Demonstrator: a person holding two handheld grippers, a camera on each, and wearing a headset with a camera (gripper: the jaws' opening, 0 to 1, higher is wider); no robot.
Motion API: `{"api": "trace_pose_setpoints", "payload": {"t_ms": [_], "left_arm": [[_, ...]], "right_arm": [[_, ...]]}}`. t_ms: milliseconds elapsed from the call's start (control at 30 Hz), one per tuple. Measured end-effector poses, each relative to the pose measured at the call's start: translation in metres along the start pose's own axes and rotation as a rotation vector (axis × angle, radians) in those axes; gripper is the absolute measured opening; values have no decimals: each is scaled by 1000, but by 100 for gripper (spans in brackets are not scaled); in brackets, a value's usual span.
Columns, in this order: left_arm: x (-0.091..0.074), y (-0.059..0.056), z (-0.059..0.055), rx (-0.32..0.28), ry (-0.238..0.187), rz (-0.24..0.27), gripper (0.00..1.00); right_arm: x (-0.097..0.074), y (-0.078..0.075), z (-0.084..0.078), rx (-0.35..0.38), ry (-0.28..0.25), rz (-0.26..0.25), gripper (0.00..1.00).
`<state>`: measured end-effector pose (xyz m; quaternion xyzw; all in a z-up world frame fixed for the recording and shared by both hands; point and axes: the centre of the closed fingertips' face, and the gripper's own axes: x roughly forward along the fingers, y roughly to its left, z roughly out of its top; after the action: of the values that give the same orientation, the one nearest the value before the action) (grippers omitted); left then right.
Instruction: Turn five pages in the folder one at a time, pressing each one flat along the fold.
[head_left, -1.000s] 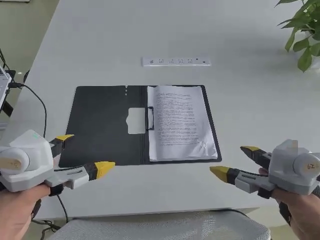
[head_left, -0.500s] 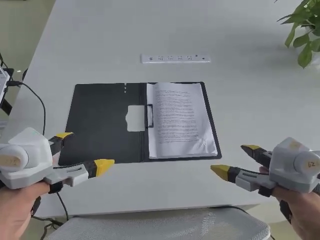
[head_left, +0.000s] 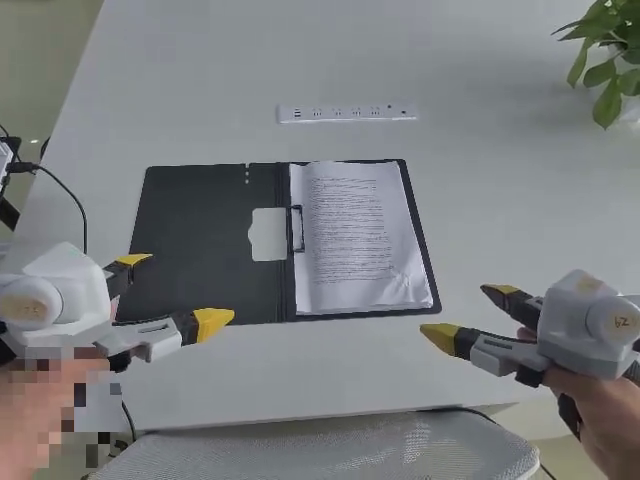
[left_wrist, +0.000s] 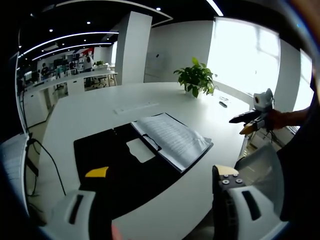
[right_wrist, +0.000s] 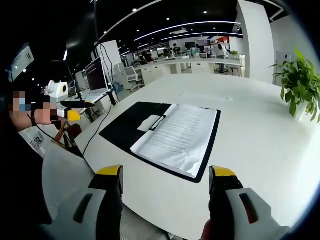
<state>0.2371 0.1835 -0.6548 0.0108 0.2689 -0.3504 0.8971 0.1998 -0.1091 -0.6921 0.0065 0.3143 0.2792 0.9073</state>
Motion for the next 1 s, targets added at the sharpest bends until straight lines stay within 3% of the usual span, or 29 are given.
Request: {"api": "trace_pose_setpoints", "payload": {"t_ms": [400,600,933,1000], "left_arm": [[21,-11,8,25,11,-42,81],[35,-17,18,34,0,-66,81],[73,-42,36,87,8,-148,81],[85,-51,39,99,11,-178,81]], "right_arm": [[1,-6,-3,3,5,0,69],[0,-9,-3,10,1,-3,68],[-2,-13,-2,21,-6,-6,68],[-3,-14,-1,25,-9,-8,68]]}}
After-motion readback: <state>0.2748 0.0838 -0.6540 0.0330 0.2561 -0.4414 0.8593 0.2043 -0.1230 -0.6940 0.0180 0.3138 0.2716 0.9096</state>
